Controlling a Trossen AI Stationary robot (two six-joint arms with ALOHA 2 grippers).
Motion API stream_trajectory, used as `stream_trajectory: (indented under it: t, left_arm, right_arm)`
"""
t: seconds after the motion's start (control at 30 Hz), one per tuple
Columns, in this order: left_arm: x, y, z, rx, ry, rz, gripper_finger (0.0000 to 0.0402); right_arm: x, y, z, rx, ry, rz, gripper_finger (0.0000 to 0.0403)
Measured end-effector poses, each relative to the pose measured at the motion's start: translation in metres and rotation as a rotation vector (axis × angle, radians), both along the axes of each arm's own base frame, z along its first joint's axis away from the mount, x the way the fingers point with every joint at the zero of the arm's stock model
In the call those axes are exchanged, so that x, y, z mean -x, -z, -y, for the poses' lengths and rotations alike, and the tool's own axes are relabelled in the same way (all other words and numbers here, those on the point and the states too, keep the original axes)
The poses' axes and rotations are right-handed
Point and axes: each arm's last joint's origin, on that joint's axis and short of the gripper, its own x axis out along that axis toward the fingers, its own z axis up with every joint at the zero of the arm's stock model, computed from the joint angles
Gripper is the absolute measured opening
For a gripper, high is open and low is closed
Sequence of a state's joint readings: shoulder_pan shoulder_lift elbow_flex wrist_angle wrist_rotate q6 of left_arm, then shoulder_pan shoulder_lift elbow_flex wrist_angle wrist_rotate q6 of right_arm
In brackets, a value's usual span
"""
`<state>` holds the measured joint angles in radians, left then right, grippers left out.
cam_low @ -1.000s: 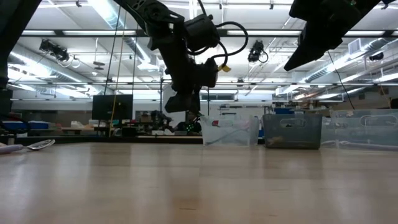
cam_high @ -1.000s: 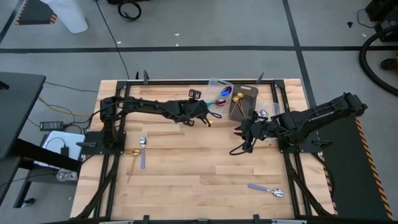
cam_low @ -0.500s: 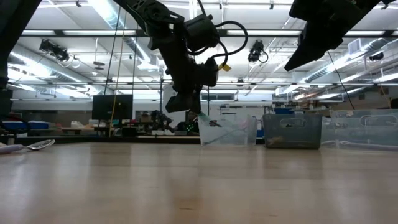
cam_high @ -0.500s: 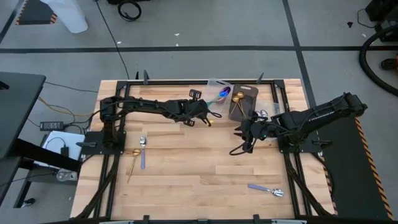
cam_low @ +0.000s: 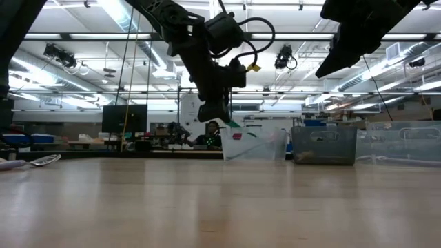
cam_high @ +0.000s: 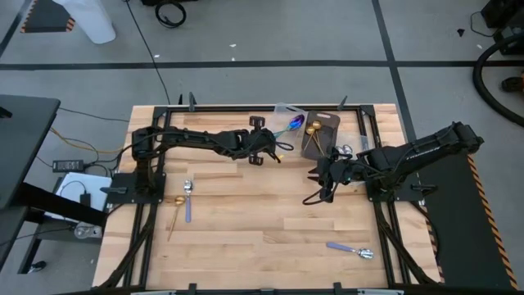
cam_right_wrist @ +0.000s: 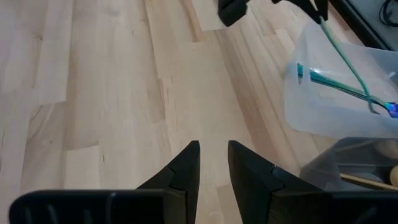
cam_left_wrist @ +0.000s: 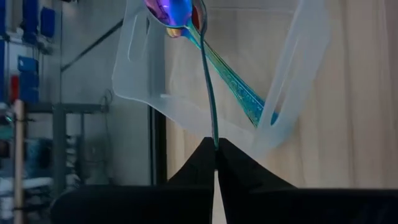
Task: Sort silverware by color (type)
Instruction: Put the blue spoon into the left transparent bin
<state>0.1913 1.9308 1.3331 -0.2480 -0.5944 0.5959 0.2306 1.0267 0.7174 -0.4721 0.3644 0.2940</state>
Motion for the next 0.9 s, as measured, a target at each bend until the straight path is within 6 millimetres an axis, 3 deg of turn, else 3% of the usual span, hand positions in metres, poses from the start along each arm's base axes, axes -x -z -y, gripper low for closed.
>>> stream_trajectory:
  t: [0.37,0.9]
  left_arm:
    - [0.001,0.001,0.001,0.135,-0.012,0.068,0.0013]
    - [0.017,-0.032,-0.003,0.247,-0.024,0.146,0.0013]
  right_arm:
    - [0.001,0.0,-0.004,0.004,-0.021,-0.001,0.0093]
    - [0.001,0.0,-0.003,0.015,-0.017,-0.01,0.0093]
